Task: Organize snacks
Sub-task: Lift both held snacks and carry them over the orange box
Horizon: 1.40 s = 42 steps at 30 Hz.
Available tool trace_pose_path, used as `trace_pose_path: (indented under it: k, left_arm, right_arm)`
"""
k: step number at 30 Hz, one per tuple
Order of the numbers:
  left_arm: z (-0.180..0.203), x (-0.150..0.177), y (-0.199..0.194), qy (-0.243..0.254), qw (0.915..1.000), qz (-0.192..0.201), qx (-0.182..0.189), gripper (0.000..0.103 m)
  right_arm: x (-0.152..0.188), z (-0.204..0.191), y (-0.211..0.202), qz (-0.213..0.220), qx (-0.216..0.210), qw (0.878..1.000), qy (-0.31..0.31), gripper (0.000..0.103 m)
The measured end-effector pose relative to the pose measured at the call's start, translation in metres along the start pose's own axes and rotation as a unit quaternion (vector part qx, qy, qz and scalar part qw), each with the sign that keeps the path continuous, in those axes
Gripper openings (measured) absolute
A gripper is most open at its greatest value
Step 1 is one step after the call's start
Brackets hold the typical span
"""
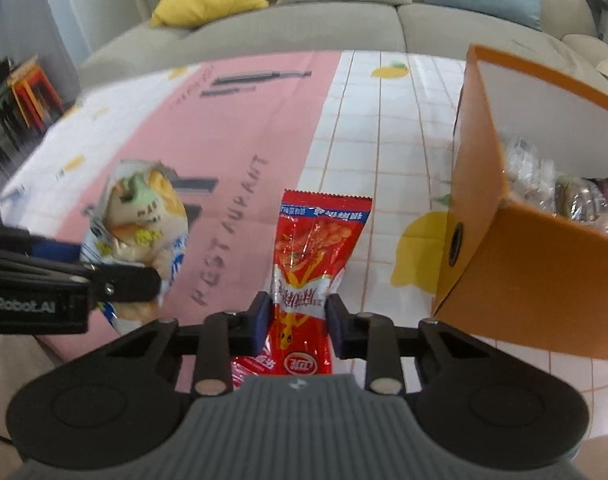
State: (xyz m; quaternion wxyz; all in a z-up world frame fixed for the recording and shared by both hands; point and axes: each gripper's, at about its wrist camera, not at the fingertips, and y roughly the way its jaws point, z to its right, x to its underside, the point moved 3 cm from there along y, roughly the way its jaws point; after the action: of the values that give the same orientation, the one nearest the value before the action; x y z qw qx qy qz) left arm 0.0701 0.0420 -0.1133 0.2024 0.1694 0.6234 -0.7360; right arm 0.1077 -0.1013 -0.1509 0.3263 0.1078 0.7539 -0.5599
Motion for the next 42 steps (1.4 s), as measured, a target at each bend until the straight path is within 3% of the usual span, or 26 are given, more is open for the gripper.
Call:
trace_pose_path:
  k: [7, 14, 24, 31, 42]
  left_arm:
    - [0.015, -0.011, -0.025, -0.016, 0.9996, 0.003, 0.021, 0.061]
    - [0.042, -0.025, -0.049, -0.014, 0.9979, 0.020, 0.060, 0.061]
    - [0.113, -0.062, -0.073, 0.053, 0.9904, 0.045, 0.119, 0.061]
    - [0.169, -0.092, -0.070, 0.112, 0.9814, 0.054, 0.146, 0.061]
    - [0.254, -0.126, -0.033, 0.189, 0.9684, 0.035, 0.159, 0.061]
  right_arm:
    - [-0.003, -0.008, -0.045, 0.031, -0.006, 1.000, 0.003, 0.027]
    - [-0.009, 0.018, -0.099, 0.049, 0.000, 0.998, 0.038, 0.027]
    - [-0.029, 0.058, -0.170, 0.070, 0.003, 0.996, 0.052, 0.027]
    - [-0.045, 0.106, -0.208, 0.071, 0.043, 0.995, 0.049, 0.027]
    - [-0.070, 0.190, -0.220, 0.055, 0.121, 0.990, 0.053, 0.027]
